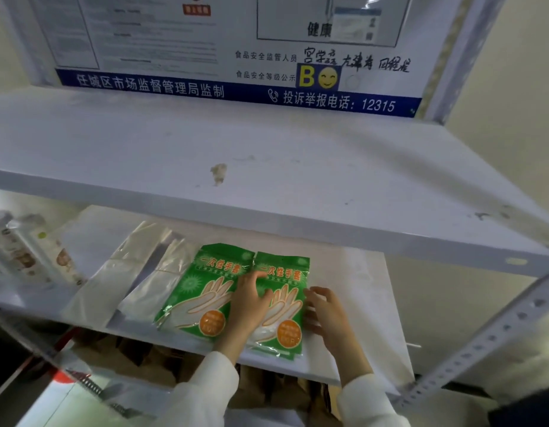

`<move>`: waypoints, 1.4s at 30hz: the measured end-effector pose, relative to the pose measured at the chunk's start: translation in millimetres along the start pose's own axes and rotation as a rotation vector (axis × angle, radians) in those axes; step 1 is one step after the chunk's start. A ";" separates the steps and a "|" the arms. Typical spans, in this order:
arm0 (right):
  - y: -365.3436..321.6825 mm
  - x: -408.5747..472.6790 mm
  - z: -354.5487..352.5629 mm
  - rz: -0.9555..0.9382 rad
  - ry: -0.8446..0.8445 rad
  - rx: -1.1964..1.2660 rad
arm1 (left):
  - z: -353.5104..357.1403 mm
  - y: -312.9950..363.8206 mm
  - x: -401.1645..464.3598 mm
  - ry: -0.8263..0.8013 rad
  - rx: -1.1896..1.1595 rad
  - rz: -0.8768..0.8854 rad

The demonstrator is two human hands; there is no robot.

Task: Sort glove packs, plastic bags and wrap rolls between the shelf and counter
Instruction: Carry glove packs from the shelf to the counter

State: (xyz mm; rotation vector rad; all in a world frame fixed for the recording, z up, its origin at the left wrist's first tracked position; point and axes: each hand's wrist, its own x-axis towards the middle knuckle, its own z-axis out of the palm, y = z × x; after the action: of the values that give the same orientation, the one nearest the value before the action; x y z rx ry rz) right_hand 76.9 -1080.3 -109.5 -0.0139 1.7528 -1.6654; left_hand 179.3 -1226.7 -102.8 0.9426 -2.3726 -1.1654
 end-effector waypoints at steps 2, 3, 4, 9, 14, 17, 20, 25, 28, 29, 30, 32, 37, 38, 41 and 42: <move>2.1 4.2 2.4 0.000 0.037 -0.013 | 0.7 -0.4 -0.6 0.009 -0.003 -0.004; 2.0 6.4 1.1 -0.002 0.049 -0.032 | 2.5 0.8 -0.4 0.005 -0.015 -0.007; 1.6 8.1 -0.1 -0.005 0.061 -0.055 | 4.1 1.2 -0.4 -0.002 -0.031 -0.012; 1.8 12.2 -14.6 -0.114 0.138 -0.154 | 11.1 -6.7 -3.1 -0.040 -0.115 -0.035; 4.8 6.8 -23.6 -0.211 0.067 -0.134 | 15.0 -14.3 -7.5 -0.101 -0.139 -0.090; 7.7 -0.1 -26.4 -0.253 -0.006 -0.138 | 21.6 -13.7 -11.4 -0.063 -0.229 -0.121; 11.3 -4.8 -31.1 -0.286 -0.049 -0.183 | 26.3 -10.4 -13.3 0.011 -0.419 -0.210; 19.1 -7.9 -41.5 -0.315 -0.090 -0.074 | 26.5 -8.3 -15.9 0.042 -0.638 -0.254; 21.4 -18.1 -42.6 -0.349 -0.097 0.025 | 21.1 -2.0 -23.9 0.040 -0.662 -0.208; 22.1 -23.4 -42.5 -0.366 -0.091 0.036 | 19.1 1.2 -28.3 0.039 -0.660 -0.189; 22.1 -29.6 -42.2 -0.383 -0.083 0.036 | 17.0 5.0 -33.4 0.033 -0.654 -0.166; 21.4 -44.0 -41.7 -0.413 -0.058 0.024 | 11.8 12.7 -44.4 0.009 -0.629 -0.106; 32.4 -89.8 -38.3 -0.435 -0.002 0.075 | -3.7 19.1 -77.0 -0.092 -0.622 0.019; 36.1 -101.5 -36.9 -0.450 0.022 0.066 | -6.9 18.1 -85.1 -0.109 -0.622 0.038; 51.2 -139.1 -30.6 -0.492 0.107 -0.009 | -16.3 10.8 -111.9 -0.151 -0.641 0.067; 57.9 -151.6 -27.6 -0.487 0.124 0.000 | -19.5 6.6 -121.7 -0.163 -0.648 0.074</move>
State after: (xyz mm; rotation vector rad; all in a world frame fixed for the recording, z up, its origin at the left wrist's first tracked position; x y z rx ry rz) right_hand 203.0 -976.1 -90.8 -0.3718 1.9498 -2.0431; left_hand 275.5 -1151.1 -86.5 0.5465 -1.8957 -1.8678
